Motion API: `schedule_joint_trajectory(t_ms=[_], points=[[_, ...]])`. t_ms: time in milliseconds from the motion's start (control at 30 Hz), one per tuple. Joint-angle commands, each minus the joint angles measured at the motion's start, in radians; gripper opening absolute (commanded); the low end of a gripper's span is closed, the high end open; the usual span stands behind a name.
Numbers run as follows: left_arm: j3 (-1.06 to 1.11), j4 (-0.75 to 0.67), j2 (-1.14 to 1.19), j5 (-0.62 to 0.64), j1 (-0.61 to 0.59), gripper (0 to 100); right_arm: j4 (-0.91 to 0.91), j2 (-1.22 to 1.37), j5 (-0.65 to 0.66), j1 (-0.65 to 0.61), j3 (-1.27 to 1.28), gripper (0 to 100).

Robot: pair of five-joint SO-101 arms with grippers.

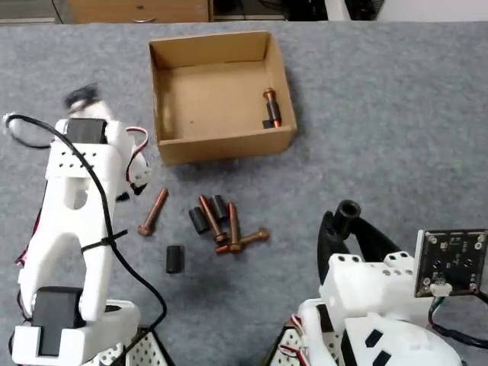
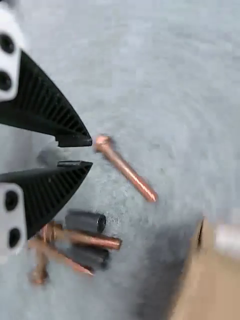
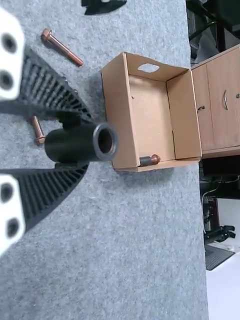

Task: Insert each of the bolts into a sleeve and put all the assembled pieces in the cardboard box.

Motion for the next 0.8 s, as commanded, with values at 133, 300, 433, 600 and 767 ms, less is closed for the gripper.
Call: schedule_joint_trajectory(t_ms=[133,300,433,600,767], points=[[-0.08,0.074,-0.016,0.23,0.086,6,0.005,0.025,-0.014,0.002,0.002,0.1],[-0.081,0.069,-0.005,0.543,0.115,6,0.006,0.024,-0.014,0.002,0.002,0.1],[-0.075,-0.006,-0.005,0.792,0.11,6,0.005,0.025,-0.014,0.002,0.002,0.1],[-0.017,-0.265,-0.005,1.039,0.048,6,0.003,0.027,-0.009,0.002,0.002,0.1],[0.058,-0.448,-0.004,1.232,0.104,6,-0.018,0.027,-0.009,0.002,0.002,0.1]])
